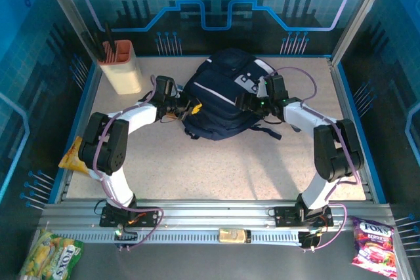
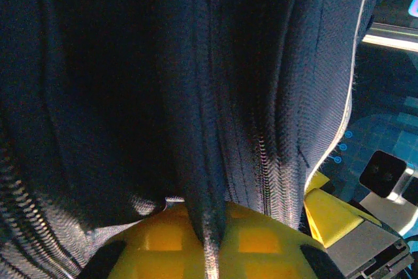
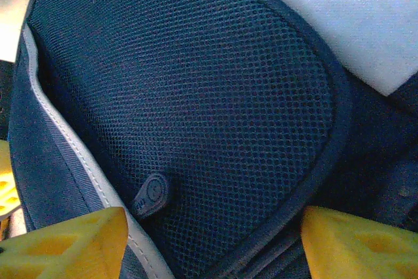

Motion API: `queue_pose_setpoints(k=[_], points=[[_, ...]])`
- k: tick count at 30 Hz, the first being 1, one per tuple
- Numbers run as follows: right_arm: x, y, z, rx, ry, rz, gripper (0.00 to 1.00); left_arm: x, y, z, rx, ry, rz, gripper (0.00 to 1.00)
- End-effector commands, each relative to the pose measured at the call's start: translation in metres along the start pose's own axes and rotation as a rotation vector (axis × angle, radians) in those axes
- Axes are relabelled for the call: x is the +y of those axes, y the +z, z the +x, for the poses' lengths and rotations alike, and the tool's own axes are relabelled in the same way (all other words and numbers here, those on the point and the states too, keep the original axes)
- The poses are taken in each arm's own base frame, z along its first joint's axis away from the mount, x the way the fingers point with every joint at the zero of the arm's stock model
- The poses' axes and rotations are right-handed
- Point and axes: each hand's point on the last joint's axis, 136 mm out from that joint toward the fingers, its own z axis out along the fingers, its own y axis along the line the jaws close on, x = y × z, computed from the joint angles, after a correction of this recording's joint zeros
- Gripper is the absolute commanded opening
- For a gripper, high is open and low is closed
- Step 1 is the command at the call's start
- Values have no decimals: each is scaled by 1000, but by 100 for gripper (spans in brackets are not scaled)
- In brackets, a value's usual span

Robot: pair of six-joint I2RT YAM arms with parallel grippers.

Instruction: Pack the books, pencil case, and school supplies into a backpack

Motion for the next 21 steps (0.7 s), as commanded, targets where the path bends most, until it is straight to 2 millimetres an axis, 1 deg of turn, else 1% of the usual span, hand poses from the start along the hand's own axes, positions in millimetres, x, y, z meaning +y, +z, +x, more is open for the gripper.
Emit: queue_pose_setpoints(k=[1,6,9,12,17,19,21], points=[[25,5,7,49,-35,-94,72,-19,1,4,33,41,52,0],[38,-4,27,97,-89,-151,72,-20,1,4,33,43,56,0],[43,-8,40,128,-121,-175,72,-20,2,4,35,40,56,0],[48,-12,49,144,-146,-200,72,-20,3,3,34,41,55,0],[55,-21,52,137,-191,-225,70,-20,3,3,34,42,56,0],[52,-21,50,126,-209,-203,70,-21,3,3,34,43,57,0],[45,-21,47,111,-234,-157,72,-21,3,3,34,44,58,0]])
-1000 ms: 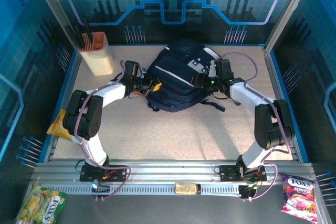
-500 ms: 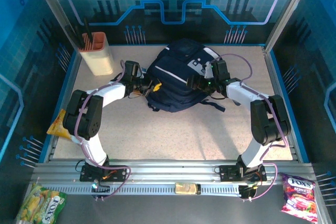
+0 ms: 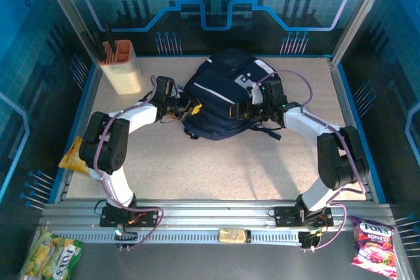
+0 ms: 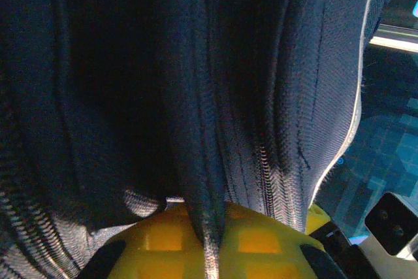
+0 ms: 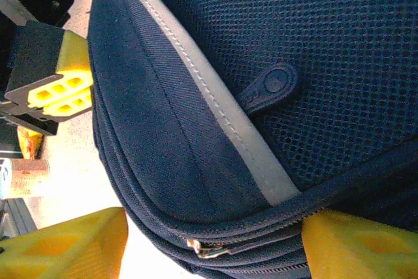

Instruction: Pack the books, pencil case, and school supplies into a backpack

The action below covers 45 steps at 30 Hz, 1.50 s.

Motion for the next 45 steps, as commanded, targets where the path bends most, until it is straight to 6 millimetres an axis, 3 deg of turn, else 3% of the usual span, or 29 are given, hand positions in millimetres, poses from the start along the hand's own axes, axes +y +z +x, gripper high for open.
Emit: queue_pose_setpoints(k=[1,6,11,16,23,29,35,41,45], points=[[10,-5,6,12,-85,5,73,-25,0,4,31,49,63,0],[-2,-2,3,8,-199,112,78,-25,0,4,30,50,63,0],[-5,6,-2,17,-183,153,80,-26,0,4,32,49,64,0],[11,16,12,68,-213,96,79,-28,0,3,30,52,67,0],[53,15,44,124,-237,-56,75,-27,3,2,34,50,64,0],[68,19,46,97,-257,-20,66,-30,7,6,47,59,68,0],[33,-11,24,-63,-140,166,67,-26,6,8,46,78,44,3],[4,-44,19,-204,125,158,68,-7,-5,10,8,138,-49,25],[-10,-48,13,-243,324,98,62,2,-24,13,-46,227,-123,35]])
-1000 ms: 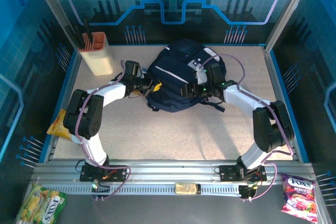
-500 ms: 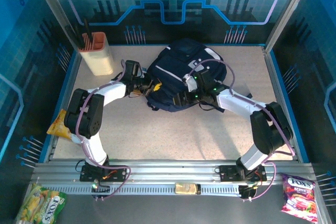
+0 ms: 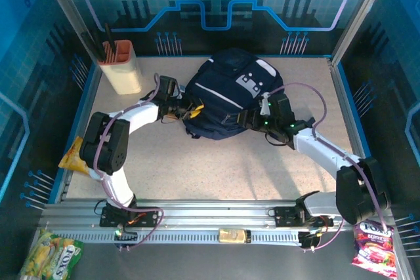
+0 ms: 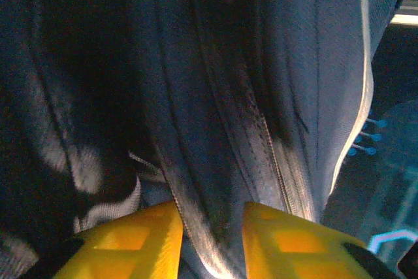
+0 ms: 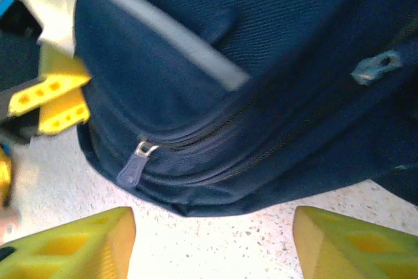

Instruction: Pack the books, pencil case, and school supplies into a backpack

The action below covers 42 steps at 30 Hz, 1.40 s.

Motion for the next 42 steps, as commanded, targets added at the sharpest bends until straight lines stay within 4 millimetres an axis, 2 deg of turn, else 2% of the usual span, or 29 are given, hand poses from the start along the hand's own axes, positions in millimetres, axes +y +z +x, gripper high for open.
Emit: queue_pose_setpoints(k=[1,4,7,12,16,20,27,36,42], points=[[2,1,-12,-29,199,-65,61,-2,-27,8,-54,145,-70,36],[6,11,-17,-2,260,-85,57,-14,-39,19,-81,277,-96,41],[9,22,-21,19,301,-101,54,-31,-42,34,-82,416,-97,44],[11,31,-25,29,345,-127,52,-56,-24,65,-10,619,-78,46],[11,29,-26,25,351,-131,52,-64,-4,85,44,788,-137,47],[5,25,-25,19,361,-120,52,-63,14,94,76,913,-223,46],[-2,20,-25,9,379,-111,52,-54,35,105,135,1019,-313,43],[-4,19,-24,12,390,-114,51,-39,48,95,137,1034,-422,28],[-4,20,-24,14,395,-119,51,-34,48,89,114,1037,-466,27]])
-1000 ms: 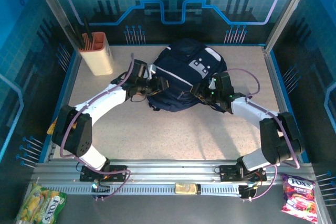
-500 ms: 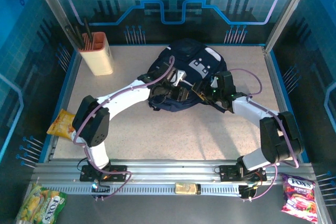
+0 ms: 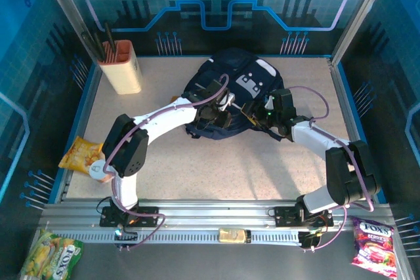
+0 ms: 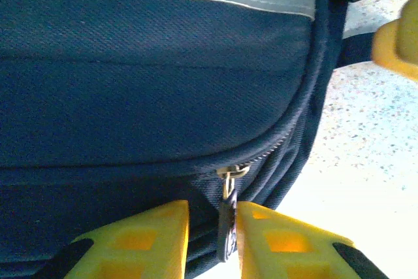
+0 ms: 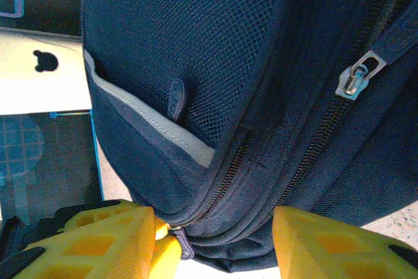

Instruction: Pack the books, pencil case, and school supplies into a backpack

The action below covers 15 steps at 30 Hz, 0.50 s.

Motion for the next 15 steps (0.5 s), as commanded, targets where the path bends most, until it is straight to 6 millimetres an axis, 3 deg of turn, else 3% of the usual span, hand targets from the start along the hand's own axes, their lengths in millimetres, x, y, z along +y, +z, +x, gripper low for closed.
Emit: queue_pose_setpoints(k=[1,11,15], points=[[4,-5,-3,-8,11,-28,50,5,1,-1,10,22,-49,28],[3,-2,-2,1,33,-39,49,-7,13,4,44,29,-3,29],[2,-1,-1,0,68,-43,46,-9,14,3,41,33,-7,23]])
